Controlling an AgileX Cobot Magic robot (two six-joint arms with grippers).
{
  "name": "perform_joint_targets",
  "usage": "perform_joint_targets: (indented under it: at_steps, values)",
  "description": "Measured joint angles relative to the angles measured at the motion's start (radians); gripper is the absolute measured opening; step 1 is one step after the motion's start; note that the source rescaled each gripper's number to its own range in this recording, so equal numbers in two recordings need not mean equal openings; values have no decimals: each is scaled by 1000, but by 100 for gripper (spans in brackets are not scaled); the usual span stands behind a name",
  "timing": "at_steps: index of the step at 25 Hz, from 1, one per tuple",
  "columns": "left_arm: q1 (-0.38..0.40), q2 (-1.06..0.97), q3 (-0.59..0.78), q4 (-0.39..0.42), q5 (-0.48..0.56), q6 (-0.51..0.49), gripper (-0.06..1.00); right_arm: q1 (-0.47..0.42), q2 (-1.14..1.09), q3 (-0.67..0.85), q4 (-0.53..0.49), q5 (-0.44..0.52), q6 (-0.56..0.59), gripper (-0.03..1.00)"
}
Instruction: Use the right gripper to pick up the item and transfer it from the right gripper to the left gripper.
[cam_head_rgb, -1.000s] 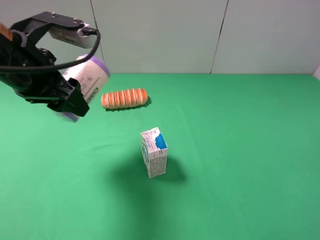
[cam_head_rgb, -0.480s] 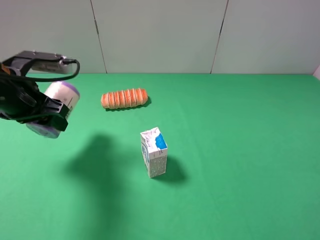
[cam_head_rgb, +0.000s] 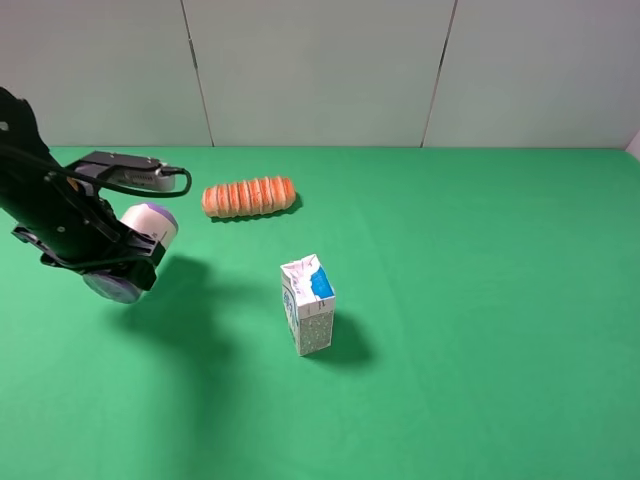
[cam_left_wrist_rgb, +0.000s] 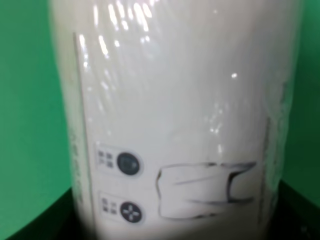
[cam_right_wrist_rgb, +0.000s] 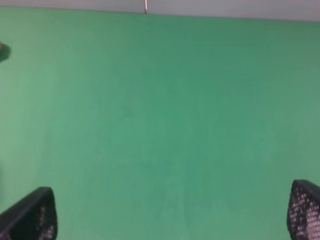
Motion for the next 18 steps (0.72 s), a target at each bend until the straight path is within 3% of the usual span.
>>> perform_joint_targets:
  at_steps: [16,17,18]
  values:
    - [0,81,5,-4,-53,1,0,0,0,0,0,-1,0,100]
    - [0,81,5,-4,-53,1,5,0,0,0,0,-1,0,100]
    - [0,81,5,-4,-54,1,25,0,0,0,0,-1,0,100]
